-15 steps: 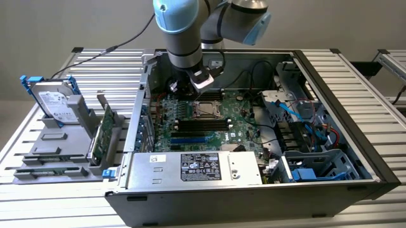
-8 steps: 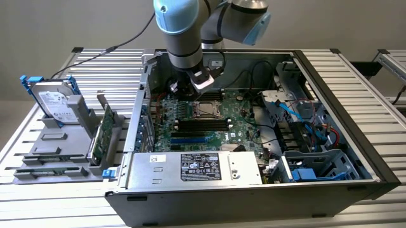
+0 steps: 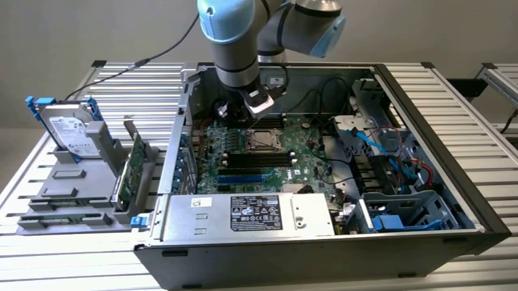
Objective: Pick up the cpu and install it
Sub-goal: 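Install the first cpu locking lever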
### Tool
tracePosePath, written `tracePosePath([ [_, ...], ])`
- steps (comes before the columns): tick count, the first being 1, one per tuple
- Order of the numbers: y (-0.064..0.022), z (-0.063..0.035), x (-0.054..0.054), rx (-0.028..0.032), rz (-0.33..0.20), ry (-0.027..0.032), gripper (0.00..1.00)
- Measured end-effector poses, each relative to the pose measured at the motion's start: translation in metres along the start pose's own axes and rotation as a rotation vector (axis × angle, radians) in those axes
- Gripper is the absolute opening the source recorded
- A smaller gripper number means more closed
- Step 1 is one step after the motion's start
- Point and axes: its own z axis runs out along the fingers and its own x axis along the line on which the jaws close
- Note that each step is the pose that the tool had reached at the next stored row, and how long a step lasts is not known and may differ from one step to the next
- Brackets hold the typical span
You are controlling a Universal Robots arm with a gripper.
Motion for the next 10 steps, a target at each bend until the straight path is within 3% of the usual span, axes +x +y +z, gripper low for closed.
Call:
tracePosePath([
  [10,0.0038,0.0008,0.0032,0.0001,0.0,0.0,0.11],
])
